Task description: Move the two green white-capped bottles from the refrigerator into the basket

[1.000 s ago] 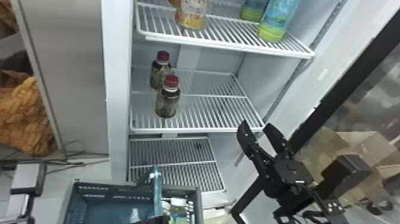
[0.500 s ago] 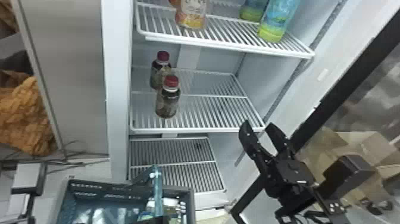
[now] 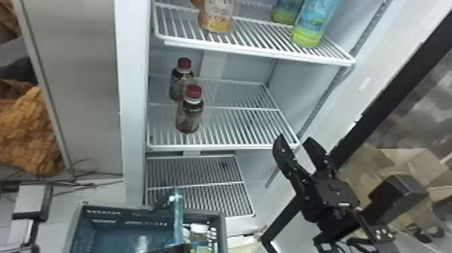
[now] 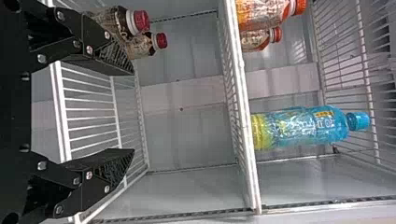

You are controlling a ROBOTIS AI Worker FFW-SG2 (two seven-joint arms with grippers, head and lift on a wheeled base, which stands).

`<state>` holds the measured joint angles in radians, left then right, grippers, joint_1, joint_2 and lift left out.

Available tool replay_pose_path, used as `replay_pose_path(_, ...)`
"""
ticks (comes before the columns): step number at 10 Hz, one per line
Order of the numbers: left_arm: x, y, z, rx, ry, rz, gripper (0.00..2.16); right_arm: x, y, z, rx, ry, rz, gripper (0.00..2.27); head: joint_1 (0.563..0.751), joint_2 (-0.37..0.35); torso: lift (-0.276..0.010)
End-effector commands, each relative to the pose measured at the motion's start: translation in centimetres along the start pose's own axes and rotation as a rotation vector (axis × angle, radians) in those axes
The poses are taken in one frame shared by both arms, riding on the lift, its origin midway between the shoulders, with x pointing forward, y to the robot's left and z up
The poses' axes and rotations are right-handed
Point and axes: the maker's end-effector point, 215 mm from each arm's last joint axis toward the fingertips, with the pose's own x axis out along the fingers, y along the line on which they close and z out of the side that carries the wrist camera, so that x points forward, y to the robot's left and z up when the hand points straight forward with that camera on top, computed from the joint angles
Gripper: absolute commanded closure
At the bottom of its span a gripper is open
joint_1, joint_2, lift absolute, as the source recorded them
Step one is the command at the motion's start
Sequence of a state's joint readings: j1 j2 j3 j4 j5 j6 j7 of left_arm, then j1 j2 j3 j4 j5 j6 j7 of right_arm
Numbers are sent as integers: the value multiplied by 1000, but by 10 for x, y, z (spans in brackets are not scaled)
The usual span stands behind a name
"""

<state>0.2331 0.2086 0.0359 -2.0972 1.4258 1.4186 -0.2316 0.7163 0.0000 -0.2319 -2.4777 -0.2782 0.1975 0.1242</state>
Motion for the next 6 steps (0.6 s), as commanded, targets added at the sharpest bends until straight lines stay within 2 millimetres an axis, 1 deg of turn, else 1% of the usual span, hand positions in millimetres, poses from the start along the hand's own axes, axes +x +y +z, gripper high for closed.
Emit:
replay_pose_path(1, 0, -1, 0, 0, 0, -2, 1141, 0, 0, 3, -3, -8, 0, 507, 695, -350, -263)
replay_pose_path(6, 0, -1, -1, -3, 0, -4, 1141, 0, 1, 5, -4, -12, 1, 507, 695, -350, -263)
